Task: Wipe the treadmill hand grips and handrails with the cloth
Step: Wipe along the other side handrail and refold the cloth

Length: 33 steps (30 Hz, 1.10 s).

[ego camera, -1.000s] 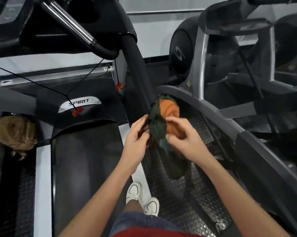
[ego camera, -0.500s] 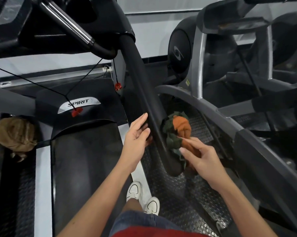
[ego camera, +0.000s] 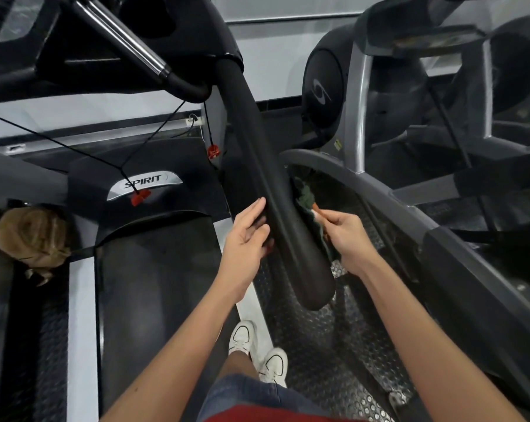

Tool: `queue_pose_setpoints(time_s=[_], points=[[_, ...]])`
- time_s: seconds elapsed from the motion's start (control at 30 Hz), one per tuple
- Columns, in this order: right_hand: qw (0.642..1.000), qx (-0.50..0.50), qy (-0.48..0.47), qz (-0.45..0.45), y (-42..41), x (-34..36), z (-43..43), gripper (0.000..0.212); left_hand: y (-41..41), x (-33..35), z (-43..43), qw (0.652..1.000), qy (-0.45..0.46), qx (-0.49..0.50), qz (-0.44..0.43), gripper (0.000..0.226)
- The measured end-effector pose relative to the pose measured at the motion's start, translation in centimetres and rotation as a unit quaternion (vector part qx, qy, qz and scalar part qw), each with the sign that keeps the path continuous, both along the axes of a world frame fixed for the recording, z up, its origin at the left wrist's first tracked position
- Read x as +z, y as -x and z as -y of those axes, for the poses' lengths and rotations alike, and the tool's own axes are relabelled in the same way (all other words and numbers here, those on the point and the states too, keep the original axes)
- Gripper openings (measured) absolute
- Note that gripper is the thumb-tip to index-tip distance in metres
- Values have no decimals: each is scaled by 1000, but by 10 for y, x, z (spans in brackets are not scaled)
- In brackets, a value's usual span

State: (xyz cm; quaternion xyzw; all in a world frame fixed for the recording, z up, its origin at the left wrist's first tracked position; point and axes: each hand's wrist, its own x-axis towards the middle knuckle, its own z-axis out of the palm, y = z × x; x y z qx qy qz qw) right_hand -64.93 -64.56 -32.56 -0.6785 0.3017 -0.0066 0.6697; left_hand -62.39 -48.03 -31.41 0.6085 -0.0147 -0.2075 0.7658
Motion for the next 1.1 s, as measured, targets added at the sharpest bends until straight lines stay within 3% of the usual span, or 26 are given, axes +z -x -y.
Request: queue_pose_setpoints(time_s=[0.23,0.43,0.53,0.7,0.87,0.93,1.1], points=[[990,88,90,71,71,14,-3,14,-1,-2,0,1000,-3,-6,-2,45],[959,216,146,110,26,37,-13,55,-4,-1,-1,1000,-5,-6,-6,39],[953,246,136,116,-5,40,-17,60,-4,1,-1,1000,-11,-11,-5,29],[954,169,208,135,18,36,-14,41,-5,0,0,1000,-12,-5,-6,33],[913,120,351,171,75,30,-26,15,-5,-5,-1,999,-41,-5,15,43],[919,133,336,159,73,31,-24,18,-5,-8,-2,999,-45,-4,16,43],[939,204,253,115,19,32,-21,50,-4,-8,-2,1000,-24,-2,-10,34]])
